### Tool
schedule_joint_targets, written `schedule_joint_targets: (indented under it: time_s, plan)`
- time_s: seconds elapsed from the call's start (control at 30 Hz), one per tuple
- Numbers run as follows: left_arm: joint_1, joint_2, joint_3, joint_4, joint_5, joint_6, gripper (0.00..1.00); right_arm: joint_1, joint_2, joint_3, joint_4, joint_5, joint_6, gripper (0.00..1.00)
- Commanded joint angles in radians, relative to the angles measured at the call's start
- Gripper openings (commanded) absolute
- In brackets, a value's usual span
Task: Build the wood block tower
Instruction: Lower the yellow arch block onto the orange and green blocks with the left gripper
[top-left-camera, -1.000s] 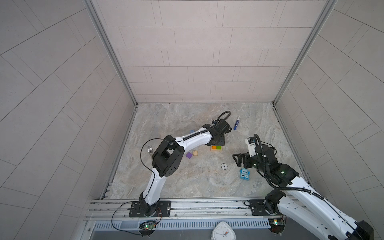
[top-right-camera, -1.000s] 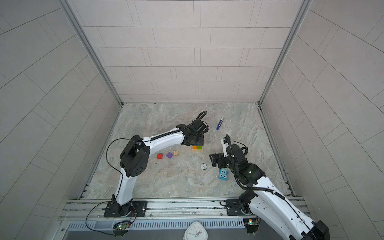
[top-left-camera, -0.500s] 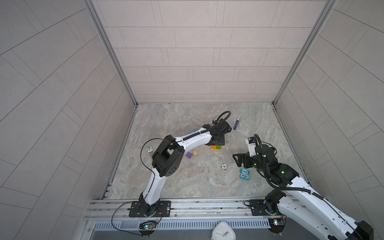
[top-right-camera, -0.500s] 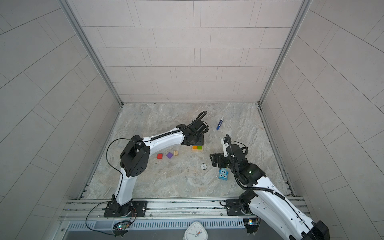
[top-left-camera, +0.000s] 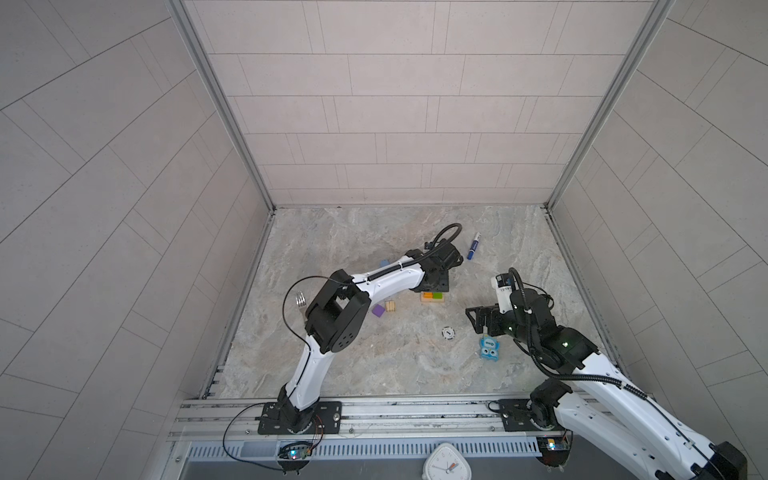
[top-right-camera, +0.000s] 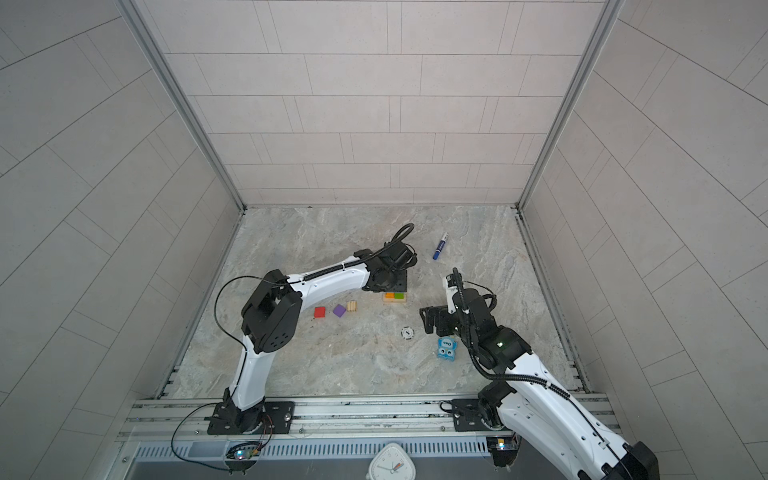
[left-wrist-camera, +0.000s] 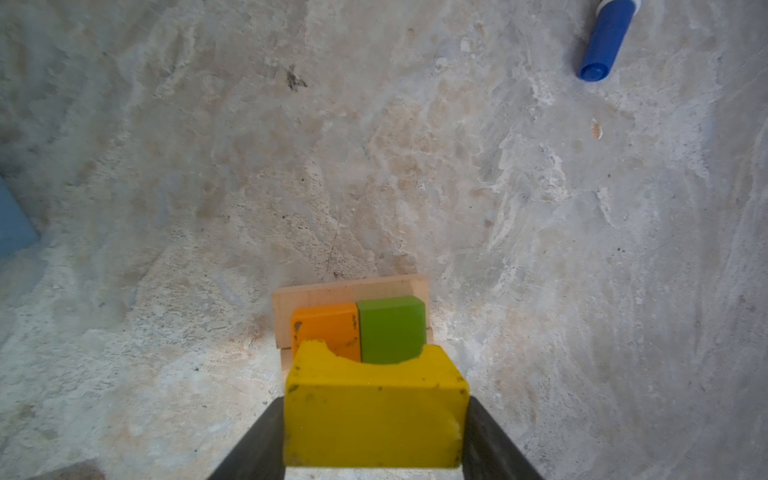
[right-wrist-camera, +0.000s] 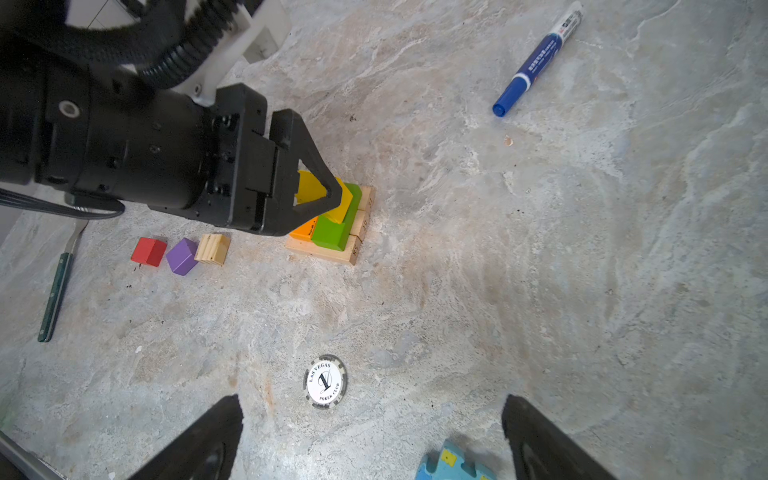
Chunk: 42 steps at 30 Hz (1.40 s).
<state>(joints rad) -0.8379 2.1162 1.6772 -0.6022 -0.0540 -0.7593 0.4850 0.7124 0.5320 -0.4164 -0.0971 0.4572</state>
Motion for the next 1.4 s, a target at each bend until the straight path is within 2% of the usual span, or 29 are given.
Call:
schedule_joint_targets:
  time_s: [0.0,0.7,1.37]
  plan:
    - [0.003,0.01,-0.013,0.001,-0.006,0.0,0.49,-0.004,-0.002,-0.013,-0.004,0.003,0.007,0.99]
    - [0.004,0.003,-0.011,-0.01,-0.009,0.003,0.56,-0.007,0.004,-0.013,-0.001,-0.006,0.006,0.99]
    - [0.003,-0.003,-0.005,-0.03,-0.003,0.011,0.69,-0.006,0.019,-0.008,0.005,-0.013,0.005,0.99]
